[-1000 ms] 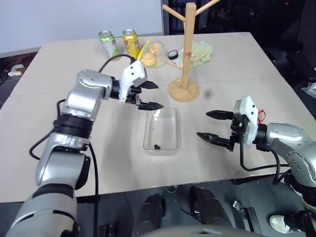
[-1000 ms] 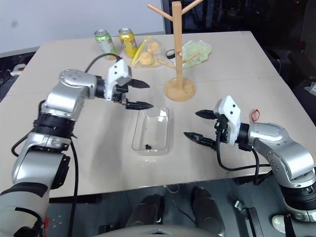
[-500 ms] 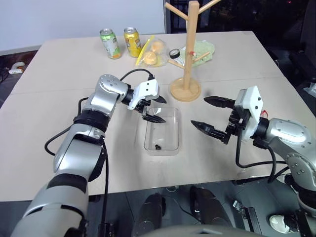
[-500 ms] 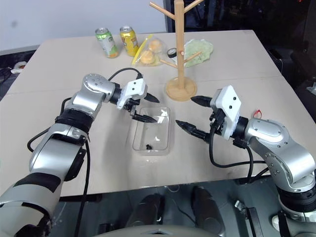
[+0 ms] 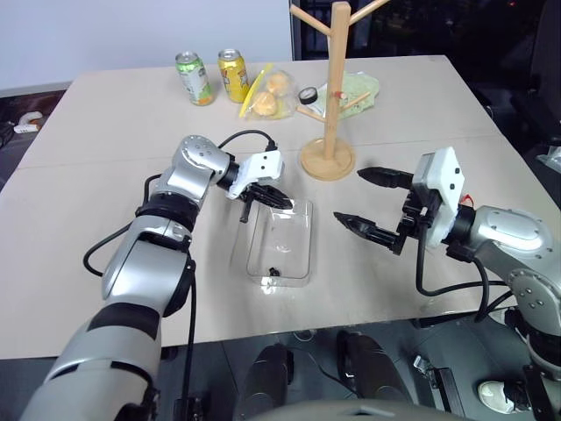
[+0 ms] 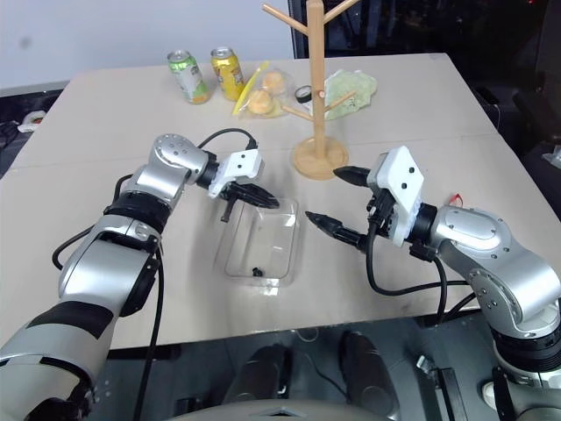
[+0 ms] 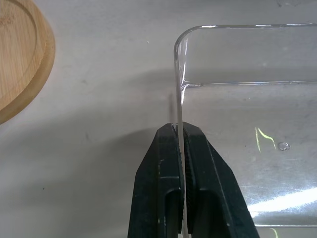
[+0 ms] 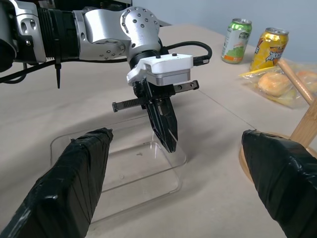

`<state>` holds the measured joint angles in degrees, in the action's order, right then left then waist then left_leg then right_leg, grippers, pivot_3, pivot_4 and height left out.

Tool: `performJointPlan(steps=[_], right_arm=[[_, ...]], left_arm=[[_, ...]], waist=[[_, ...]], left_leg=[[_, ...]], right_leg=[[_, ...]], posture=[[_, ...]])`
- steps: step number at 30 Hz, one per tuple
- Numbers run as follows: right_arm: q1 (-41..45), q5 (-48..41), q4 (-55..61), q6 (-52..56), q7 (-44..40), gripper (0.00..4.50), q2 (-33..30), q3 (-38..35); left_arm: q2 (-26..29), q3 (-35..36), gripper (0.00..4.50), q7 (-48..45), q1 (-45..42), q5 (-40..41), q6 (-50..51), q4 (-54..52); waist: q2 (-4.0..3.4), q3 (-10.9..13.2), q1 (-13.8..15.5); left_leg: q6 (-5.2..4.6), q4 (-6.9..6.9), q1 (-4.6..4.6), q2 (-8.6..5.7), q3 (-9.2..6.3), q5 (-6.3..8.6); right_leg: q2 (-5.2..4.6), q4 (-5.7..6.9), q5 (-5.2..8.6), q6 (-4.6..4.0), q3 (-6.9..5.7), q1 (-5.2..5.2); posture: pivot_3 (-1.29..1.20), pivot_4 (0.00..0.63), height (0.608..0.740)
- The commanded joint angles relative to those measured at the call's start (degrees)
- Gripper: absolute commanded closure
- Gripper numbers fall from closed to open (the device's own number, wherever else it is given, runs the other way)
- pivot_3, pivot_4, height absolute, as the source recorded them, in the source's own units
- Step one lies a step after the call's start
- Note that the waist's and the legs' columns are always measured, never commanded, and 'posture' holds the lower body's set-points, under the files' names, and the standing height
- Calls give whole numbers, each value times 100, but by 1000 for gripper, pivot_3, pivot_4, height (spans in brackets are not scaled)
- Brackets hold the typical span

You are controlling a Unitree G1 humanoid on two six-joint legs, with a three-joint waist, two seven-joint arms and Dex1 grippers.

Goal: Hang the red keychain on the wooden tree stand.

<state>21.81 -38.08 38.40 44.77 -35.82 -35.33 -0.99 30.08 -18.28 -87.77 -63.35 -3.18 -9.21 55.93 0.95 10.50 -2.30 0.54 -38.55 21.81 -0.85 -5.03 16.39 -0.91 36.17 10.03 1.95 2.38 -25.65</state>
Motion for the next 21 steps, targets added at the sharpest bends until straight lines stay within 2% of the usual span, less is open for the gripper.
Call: performJointPlan(steps=[1, 8, 14, 16, 21], right_arm=[[-34, -1, 110, -161, -24, 0, -23, -39], [120, 5, -20, -292, -43, 0, 146, 110], [254, 88, -303, -496, -223, 0, 263, 315], [359, 120, -429, -571, -319, 0, 327, 399], [700, 158, -714, -720, -538, 0, 533, 624]], left_arm=[[105, 314, 4403, 45, -118, 143, 237, -112], [735, 1070, 4403, 280, 353, 632, 1675, -938], [1476, 1732, 4403, 907, 1380, 918, 2804, -2203], [1678, 2048, 4403, 1347, 1716, 999, 3191, -2546], [1877, 2909, 4403, 2887, 2096, 1113, 4003, -2563]], waist=[[0, 0, -1], [0, 0, -47], [0, 0, -59], [0, 0, -41], [4, 0, -5]], left_leg=[[0, -3, -1, 0, 0, 0], [0, -20, -9, 3, 2, 0], [0, -32, -15, 6, -1, 0], [0, -44, -12, 5, -2, 0], [0, -66, -11, 6, -7, 0]], right_leg=[[0, 5, 0, 0, 0, 0], [4, 34, 8, 12, 5, -1], [6, 55, 9, 11, 6, -2], [5, 59, 9, 11, 5, -2], [5, 66, 8, 13, -3, 0]], posture=[[0, 150, 740], [0, 150, 740], [0, 150, 740], [0, 150, 740], [0, 150, 740]])
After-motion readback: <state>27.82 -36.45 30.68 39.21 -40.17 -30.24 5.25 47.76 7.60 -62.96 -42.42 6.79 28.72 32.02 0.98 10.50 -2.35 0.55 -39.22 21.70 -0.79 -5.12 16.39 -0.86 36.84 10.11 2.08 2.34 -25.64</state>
